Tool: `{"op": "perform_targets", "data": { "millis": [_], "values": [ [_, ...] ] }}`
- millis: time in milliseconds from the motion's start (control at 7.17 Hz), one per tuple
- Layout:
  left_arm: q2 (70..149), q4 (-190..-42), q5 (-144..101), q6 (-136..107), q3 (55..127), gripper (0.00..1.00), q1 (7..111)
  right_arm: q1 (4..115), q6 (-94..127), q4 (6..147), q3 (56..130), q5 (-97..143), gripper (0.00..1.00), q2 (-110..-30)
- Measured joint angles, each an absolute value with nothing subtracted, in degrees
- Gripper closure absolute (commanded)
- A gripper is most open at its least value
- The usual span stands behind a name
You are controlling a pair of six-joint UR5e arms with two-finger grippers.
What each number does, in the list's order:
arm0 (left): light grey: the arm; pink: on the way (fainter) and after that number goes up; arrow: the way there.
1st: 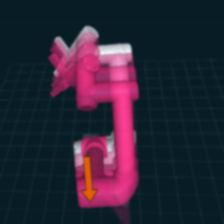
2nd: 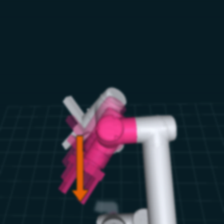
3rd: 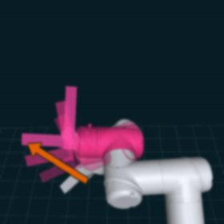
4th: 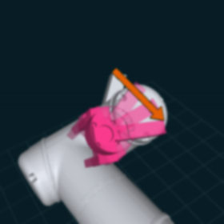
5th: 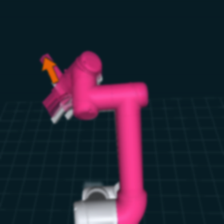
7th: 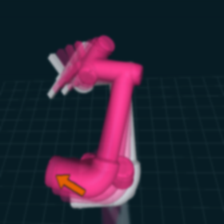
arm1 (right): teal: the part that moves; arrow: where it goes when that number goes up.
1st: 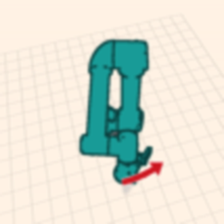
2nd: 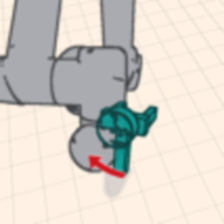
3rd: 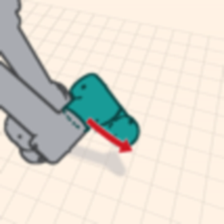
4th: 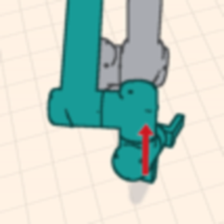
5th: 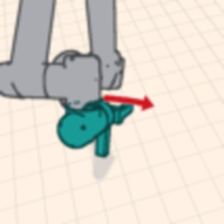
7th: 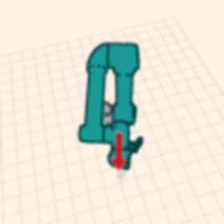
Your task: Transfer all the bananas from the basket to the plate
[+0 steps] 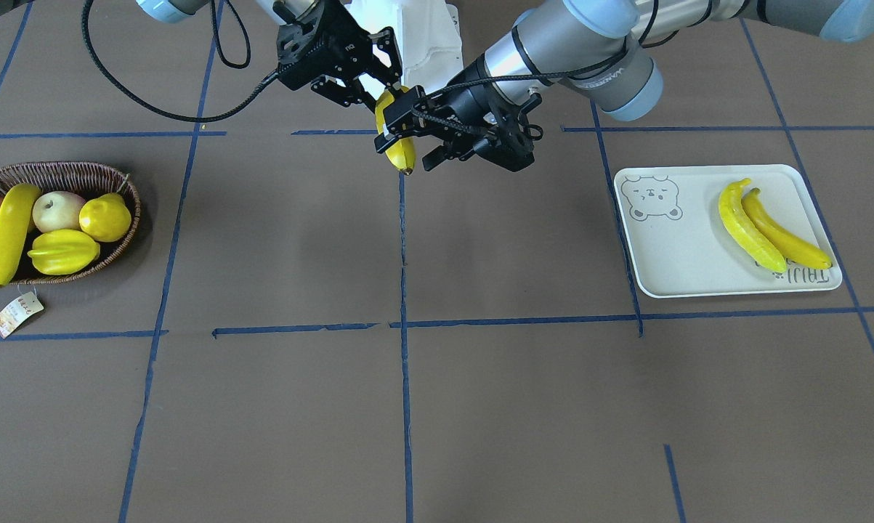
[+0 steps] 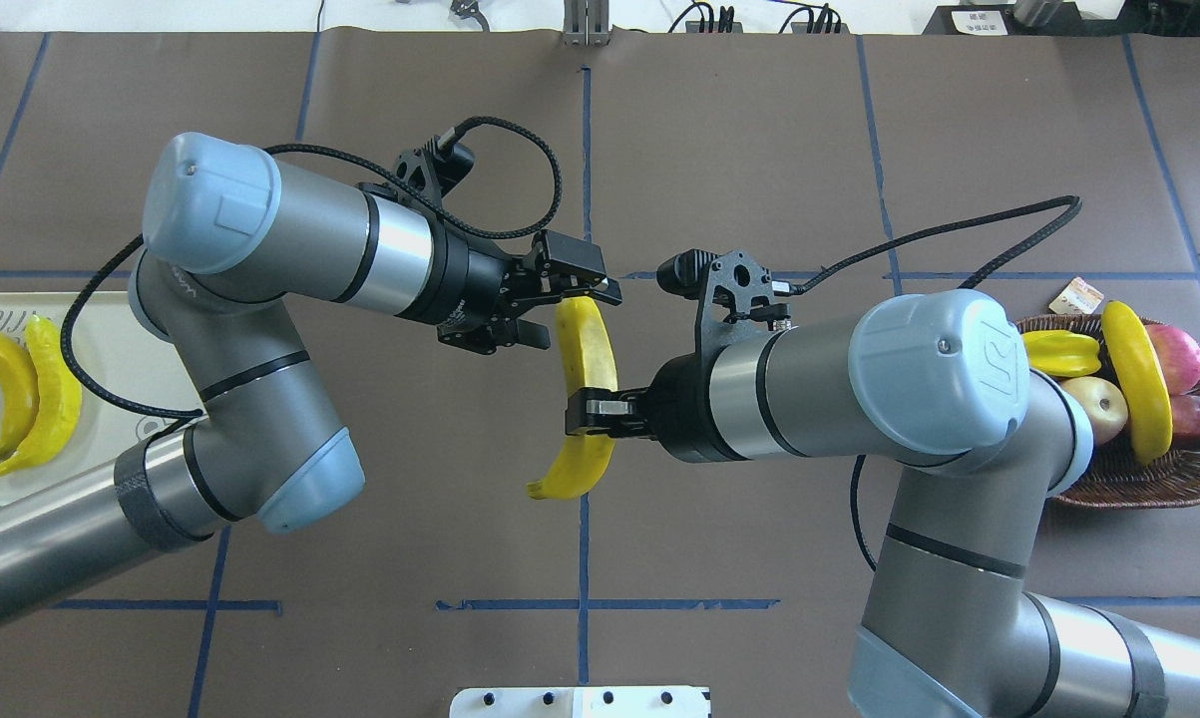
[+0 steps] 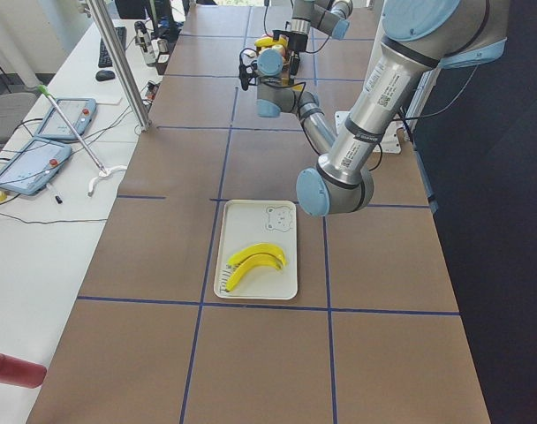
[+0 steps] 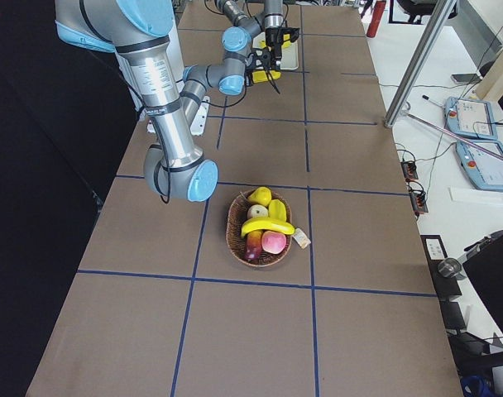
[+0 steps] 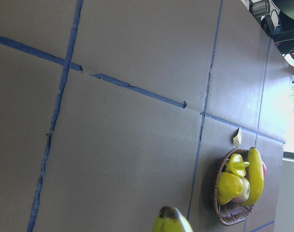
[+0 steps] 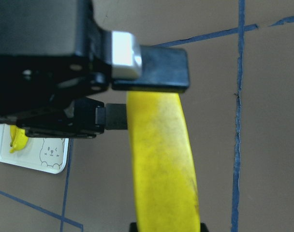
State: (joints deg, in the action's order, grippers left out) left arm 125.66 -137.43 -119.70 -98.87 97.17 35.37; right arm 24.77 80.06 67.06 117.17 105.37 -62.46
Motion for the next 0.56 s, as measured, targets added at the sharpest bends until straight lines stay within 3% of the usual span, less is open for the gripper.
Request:
{"op": "perform_targets", "data": {
  "millis": [139, 279, 418, 558],
  "values": [
    [125.77, -137.45, -119.67, -98.86, 97.11, 0.91, 34.61, 24.75, 80.05, 67.06, 117.16, 105.32, 0.98, -62.43],
    [125.65, -137.53, -119.75, -98.69, 97.18, 1.0, 34.28, 24.76, 80.01, 67.06, 117.16, 105.3, 0.98, -62.41],
    [125.4, -137.66, -119.9, -98.42, 97.38, 1.0, 34.16, 24.8, 79.99, 67.06, 117.17, 105.31, 0.83, -62.41],
    [125.29, -137.75, -119.97, -98.26, 97.68, 1.0, 34.14, 24.8, 80.0, 67.05, 117.18, 105.35, 0.01, -62.4]
  ]
}}
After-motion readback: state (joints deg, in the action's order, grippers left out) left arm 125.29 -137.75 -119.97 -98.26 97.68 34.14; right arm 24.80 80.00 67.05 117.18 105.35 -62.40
